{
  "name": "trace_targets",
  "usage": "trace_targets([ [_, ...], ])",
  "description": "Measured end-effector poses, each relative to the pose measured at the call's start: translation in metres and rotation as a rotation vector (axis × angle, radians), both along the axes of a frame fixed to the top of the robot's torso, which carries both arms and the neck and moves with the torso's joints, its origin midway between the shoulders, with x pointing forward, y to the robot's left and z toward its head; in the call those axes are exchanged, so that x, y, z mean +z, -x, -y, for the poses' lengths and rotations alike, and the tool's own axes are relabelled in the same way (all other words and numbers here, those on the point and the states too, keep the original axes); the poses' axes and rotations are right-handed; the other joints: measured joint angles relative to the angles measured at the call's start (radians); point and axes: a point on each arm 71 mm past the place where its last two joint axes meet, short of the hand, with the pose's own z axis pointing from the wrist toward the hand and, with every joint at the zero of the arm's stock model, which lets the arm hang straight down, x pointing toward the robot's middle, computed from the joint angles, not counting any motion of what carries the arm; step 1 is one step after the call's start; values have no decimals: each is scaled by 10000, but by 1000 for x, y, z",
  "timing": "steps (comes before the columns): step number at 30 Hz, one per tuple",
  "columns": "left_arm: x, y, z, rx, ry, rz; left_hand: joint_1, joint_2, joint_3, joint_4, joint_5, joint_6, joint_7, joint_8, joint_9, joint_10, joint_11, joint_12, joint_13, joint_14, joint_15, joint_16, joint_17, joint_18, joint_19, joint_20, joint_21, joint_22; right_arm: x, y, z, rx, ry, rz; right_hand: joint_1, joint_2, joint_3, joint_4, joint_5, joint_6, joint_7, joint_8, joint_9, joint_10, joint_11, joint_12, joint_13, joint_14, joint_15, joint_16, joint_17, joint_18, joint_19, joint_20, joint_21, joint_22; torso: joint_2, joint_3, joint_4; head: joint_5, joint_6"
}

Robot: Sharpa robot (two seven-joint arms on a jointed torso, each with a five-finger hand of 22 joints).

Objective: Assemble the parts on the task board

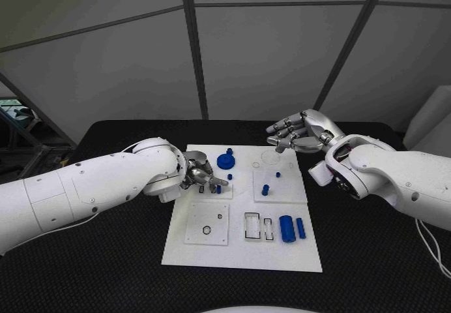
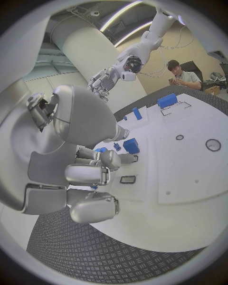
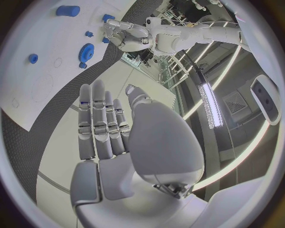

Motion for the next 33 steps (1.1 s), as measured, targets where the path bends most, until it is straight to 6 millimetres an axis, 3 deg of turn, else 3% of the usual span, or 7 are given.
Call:
trace_targets([
  [16,0,0,2,-92,-27,-47,570,275,-55,-139,0,-108,-35,117,287,-20,-19,0,-11,-35,-35,0,-1,0,0,0,38,86,-1,-1,-1,-1,134,2,1,0,-28,-28,58,0,-1,0,1,0,0,0,-64,0,0,-66,-9,0,0,0,-38,-42,8,4,0,-14,-15],
  [29,0,1,6,-220,-42,-107,1043,459,197,-392,0,-180,-36,164,444,-36,-35,0,-41,-35,-35,0,-1,-1,0,1,77,151,-1,-2,-2,6,196,-4,1,0,-27,-27,84,0,-1,0,0,-1,0,-41,-105,36,36,-146,-21,-1,37,-37,-84,-67,13,6,0,-12,-58],
  [33,1,1,6,-230,-1,-128,1461,637,539,-587,-4,-250,-107,164,486,-86,-81,-71,-71,-13,-58,0,-2,0,0,1,76,180,-2,-3,-1,-5,209,-7,1,0,-27,-27,115,0,-1,0,1,-1,0,-41,-117,36,36,-146,-20,-1,37,-37,-84,-74,13,6,0,-11,-74],
])
